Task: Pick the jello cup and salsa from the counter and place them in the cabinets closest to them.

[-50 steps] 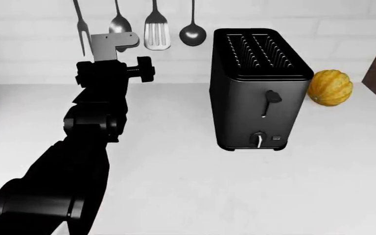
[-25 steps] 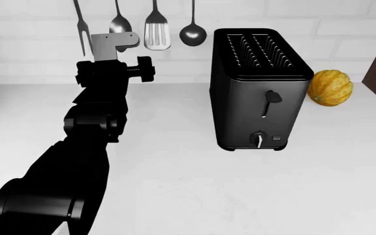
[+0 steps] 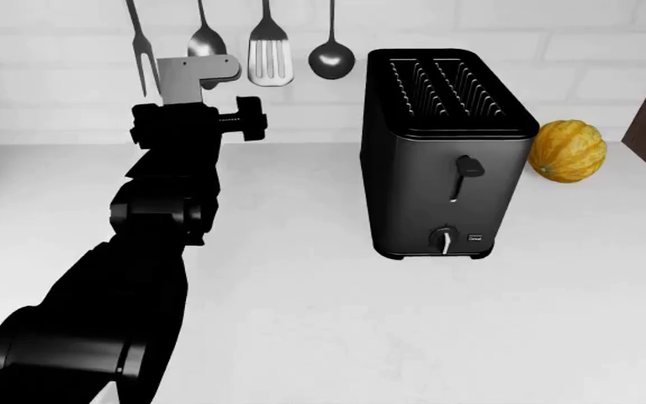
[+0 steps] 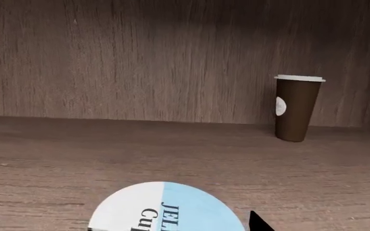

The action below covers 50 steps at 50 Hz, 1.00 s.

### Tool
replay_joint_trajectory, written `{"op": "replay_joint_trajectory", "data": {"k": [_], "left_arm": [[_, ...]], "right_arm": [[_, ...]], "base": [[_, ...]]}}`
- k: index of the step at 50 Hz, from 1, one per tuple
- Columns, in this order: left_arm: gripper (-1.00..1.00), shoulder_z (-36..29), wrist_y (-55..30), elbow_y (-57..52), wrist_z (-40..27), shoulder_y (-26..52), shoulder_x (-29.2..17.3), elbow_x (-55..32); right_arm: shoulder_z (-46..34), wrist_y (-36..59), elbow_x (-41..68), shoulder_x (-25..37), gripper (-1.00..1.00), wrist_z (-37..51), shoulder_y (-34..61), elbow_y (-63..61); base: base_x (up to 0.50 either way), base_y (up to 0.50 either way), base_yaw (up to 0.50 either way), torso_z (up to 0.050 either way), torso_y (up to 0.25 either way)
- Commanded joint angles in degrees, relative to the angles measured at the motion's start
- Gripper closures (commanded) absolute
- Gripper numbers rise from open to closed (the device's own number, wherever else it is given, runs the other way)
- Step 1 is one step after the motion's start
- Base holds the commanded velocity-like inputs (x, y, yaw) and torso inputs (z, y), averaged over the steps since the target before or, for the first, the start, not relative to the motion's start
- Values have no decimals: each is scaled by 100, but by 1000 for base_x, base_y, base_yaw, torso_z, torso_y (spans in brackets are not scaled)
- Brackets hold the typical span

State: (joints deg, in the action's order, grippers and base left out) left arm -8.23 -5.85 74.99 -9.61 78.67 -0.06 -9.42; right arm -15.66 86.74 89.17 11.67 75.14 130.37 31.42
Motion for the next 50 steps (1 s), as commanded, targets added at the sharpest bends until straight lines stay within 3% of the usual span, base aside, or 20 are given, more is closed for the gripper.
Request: {"op": "replay_joint_trajectory", "data": {"k": [1,20,40,50], "left_arm": [[-100,-31,2,0,3,2,0,-19],[-100,-63,10,0,17,-4,0,-38],[-100,-72,10,0,39,-3,1,-46],[-100,-101,8,0,43,-1,0,-66]], "right_arm": [[-659,-33,1245,-63,-100,-53,-298,-21],[-1257,-709,-456,51,-100,-1987,327,-1244],[-1125,-638,-811,50,-100,-2184,390,-1333],[-619,-228,-1146,-156,-100,-2207,453,-1524]], "base": [[0,0,-3,0,0],[-1,0,0,-1,0],[0,0,0,0,0],[0,0,0,0,0]]}}
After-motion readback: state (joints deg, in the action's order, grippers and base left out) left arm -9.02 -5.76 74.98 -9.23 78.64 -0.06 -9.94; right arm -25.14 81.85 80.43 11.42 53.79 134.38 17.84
